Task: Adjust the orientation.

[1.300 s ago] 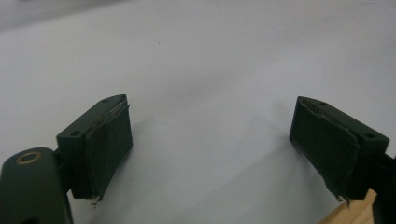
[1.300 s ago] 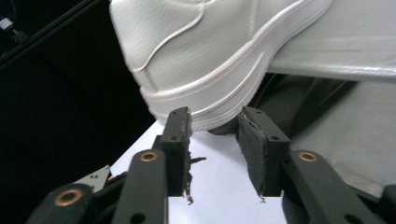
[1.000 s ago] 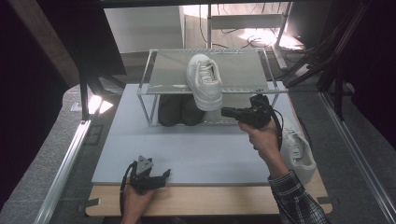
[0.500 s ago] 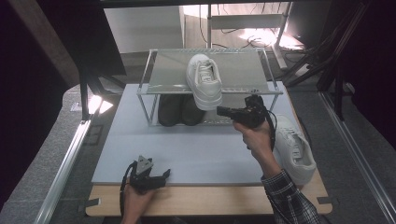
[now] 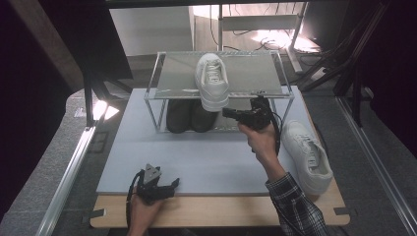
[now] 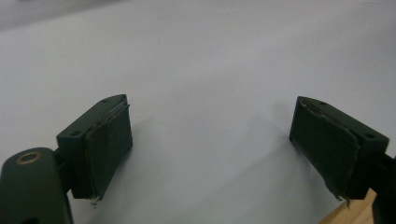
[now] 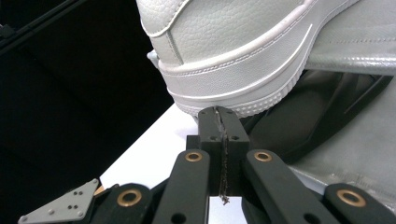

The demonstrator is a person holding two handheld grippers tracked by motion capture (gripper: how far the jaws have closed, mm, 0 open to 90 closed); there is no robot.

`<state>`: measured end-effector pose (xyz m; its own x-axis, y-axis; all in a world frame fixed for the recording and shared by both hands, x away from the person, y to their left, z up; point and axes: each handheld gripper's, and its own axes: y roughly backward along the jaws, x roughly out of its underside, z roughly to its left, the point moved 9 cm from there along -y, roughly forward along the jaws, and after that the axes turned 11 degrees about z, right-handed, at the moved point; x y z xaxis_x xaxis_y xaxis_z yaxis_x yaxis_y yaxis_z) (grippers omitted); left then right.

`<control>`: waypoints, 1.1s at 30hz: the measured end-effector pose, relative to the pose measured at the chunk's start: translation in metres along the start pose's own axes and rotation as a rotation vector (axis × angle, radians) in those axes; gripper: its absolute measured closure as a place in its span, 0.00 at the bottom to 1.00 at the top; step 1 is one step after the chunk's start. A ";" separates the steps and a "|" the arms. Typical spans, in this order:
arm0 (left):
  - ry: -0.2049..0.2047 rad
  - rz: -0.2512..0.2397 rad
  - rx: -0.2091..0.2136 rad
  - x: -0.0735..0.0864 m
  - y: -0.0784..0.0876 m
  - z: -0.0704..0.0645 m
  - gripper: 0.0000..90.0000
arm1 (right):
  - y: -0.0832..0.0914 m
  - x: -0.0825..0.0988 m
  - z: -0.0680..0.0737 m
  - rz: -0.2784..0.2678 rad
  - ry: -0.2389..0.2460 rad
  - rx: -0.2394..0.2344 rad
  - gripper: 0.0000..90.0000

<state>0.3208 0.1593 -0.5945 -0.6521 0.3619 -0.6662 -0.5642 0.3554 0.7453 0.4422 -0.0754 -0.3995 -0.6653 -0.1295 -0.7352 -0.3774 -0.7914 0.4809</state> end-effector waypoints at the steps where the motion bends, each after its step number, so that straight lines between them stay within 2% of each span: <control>1: 0.000 0.000 0.000 0.000 0.000 0.000 0.14 | -0.001 -0.001 0.000 0.001 -0.002 0.001 0.99; 24: 0.000 0.000 0.000 0.000 0.000 0.000 0.14 | -0.033 -0.023 -0.011 -0.002 -0.034 0.059 0.99; 33: 0.000 0.000 0.000 0.000 0.000 0.000 0.14 | -0.048 -0.032 -0.009 0.008 -0.040 0.075 0.99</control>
<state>0.3208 0.1593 -0.5945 -0.6518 0.3622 -0.6663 -0.5643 0.3553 0.7452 0.4871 -0.0383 -0.4039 -0.6930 -0.1102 -0.7125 -0.4187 -0.7430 0.5222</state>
